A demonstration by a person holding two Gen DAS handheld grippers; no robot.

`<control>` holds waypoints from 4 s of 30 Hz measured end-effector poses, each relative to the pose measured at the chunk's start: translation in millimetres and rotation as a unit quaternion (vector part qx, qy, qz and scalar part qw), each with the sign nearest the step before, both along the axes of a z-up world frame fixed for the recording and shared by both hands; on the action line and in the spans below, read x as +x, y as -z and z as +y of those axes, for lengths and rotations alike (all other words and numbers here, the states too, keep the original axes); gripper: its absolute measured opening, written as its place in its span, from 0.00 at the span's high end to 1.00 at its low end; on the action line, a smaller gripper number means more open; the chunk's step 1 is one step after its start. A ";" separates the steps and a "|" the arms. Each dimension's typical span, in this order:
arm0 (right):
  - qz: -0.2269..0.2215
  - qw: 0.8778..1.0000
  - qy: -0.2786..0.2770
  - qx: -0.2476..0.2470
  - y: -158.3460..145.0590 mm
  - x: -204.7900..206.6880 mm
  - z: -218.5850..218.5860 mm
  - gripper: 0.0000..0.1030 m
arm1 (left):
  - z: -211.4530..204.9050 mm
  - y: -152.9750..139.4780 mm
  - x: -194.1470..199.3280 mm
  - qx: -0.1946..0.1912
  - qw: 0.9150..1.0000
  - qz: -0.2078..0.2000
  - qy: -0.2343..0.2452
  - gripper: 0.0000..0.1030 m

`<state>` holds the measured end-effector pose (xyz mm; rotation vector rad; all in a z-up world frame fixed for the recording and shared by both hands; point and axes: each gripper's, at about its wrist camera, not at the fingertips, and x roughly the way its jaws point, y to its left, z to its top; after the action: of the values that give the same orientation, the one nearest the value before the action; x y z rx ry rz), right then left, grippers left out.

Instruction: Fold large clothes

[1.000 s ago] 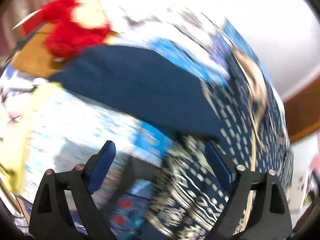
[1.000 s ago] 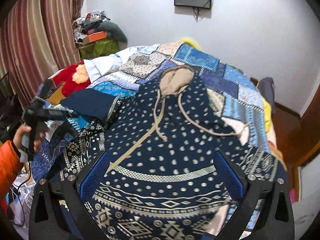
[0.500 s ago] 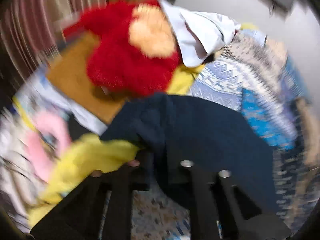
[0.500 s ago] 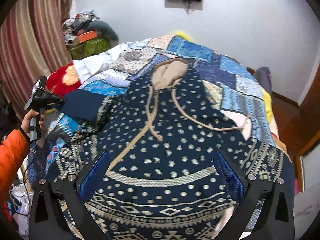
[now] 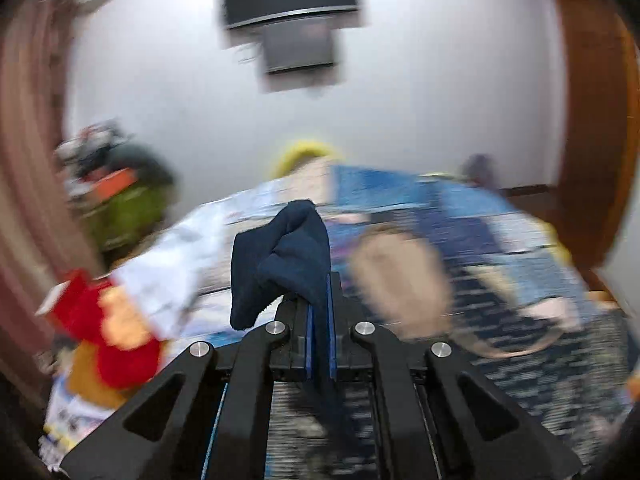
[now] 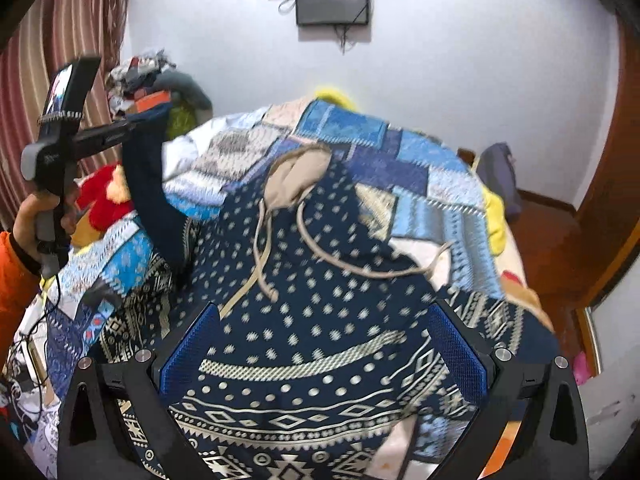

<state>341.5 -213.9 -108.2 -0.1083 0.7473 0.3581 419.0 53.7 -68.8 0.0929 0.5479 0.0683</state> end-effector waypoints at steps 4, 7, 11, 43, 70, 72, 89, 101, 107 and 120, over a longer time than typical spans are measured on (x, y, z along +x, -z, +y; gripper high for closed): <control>-0.010 1.000 0.020 0.013 -10.5 -6.1 -27.6 0.00 | -67.8 18.0 16.4 -0.023 0.995 0.044 0.087 0.95; -0.004 0.999 0.035 0.013 -11.6 -10.5 -51.6 0.00 | -116.2 58.8 25.6 -0.016 0.984 0.108 0.138 0.95; 0.002 0.998 0.061 0.006 -7.6 -15.3 -81.6 0.00 | -162.4 129.2 15.3 -0.010 0.961 0.204 0.184 0.95; 0.167 0.972 -0.034 -0.163 142.0 121.1 70.7 0.00 | 75.1 258.2 -17.9 -0.050 0.951 0.299 -0.067 0.06; 0.142 0.963 0.228 -0.013 59.9 31.7 -226.3 0.00 | 27.0 183.8 -13.6 -0.007 0.965 0.258 -0.042 0.02; 0.140 0.958 0.250 0.009 61.7 13.6 -245.1 0.00 | 7.2 166.3 -15.6 -0.010 0.971 0.239 -0.017 0.02; 0.244 0.882 0.309 0.258 155.9 22.2 -318.8 0.00 | -177.3 187.0 29.6 -0.009 0.943 0.305 0.135 0.02; 0.201 0.870 0.366 0.262 175.4 62.2 -330.2 0.56 | -182.7 184.1 32.5 -0.020 0.947 0.293 0.134 0.02; 0.180 0.877 0.361 0.261 147.8 68.1 -325.0 0.85 | -170.4 146.8 9.8 -0.017 0.959 0.249 0.133 0.02; 0.063 0.947 0.189 0.253 -12.2 94.8 -179.6 0.89 | -118.0 50.7 -47.3 0.008 0.986 0.110 0.123 0.02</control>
<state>436.3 -393.5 -95.9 0.5428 0.7621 0.1819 371.8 -64.3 -119.6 0.1841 0.7520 -0.1808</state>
